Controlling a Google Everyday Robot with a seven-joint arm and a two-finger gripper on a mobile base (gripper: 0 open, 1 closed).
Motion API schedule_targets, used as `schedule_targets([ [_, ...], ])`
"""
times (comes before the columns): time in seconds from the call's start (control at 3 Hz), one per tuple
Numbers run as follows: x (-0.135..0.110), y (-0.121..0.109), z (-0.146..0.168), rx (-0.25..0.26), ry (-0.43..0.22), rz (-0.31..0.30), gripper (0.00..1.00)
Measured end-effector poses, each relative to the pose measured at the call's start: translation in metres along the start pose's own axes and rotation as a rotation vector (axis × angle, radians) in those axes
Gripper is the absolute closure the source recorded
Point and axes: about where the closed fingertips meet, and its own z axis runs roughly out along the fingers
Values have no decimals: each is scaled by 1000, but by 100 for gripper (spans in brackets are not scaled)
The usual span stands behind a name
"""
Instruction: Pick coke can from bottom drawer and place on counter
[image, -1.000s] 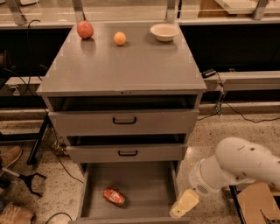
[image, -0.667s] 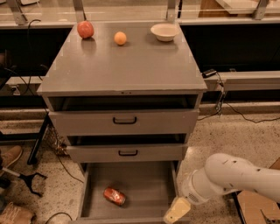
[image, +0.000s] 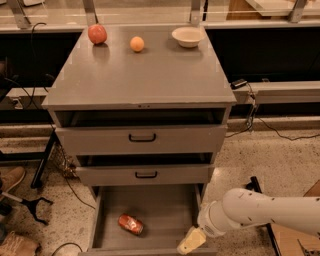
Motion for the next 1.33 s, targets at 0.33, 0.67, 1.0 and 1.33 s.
schedule_targets([
  [0.33, 7, -23, 41, 0, -24, 3, 0],
  [0.67, 10, -42, 90, -41, -70, -24, 0],
  [1.0, 12, -57, 135, -106, -147, -33, 0],
  [1.33, 18, -68, 200, -182, -250, -13, 0],
])
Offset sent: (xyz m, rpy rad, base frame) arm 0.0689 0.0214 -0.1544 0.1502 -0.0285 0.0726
